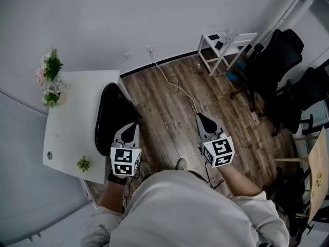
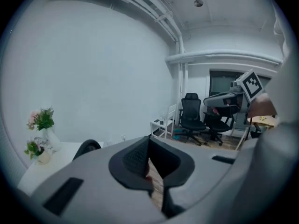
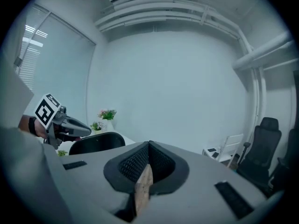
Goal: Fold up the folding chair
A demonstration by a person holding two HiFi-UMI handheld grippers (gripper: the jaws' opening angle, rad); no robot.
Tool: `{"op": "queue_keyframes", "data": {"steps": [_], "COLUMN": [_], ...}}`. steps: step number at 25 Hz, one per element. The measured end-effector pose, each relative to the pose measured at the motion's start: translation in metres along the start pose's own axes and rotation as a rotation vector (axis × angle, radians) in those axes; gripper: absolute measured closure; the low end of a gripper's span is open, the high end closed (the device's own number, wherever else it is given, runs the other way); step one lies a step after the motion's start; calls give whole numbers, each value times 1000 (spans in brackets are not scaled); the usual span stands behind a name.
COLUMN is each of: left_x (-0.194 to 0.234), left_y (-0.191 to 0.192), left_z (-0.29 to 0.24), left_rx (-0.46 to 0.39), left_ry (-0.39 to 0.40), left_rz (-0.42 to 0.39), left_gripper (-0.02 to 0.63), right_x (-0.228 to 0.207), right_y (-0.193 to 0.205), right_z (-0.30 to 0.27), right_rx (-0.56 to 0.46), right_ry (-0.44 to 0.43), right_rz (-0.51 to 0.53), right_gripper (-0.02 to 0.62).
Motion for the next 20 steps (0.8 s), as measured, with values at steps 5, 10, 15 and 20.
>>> {"op": "queue_keyframes", "data": {"steps": [5, 10, 15, 20], "left_x": [-16, -24, -28, -25], "left_y": [-2, -4, -8, -5], "left_z": [-5, -8, -11, -12], "left_rx": [2, -2, 3, 14], "left_ry": [43, 55, 56, 60], "left_rz": [9, -6, -14, -17], "left_gripper": [598, 597, 598, 598], "right_x": [-9, -12, -14, -13], "right_y": [11, 17, 15, 14], "right_z": [24, 34, 36, 32], "right_rx": [-2, -10, -14, -17], "right_ry": [40, 51, 45, 43], "right_rz": [-25, -45, -39, -29], "right_gripper": [581, 581, 581, 581]}}
Point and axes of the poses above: the fingertips, and each gripper's own axes: z backward along the fingers, x to its left, y out of its underside, the point moved 6 cm from there along z, backward along the fingers, and after that the axes turned 3 degrees about -z, right-handed, at the moved point
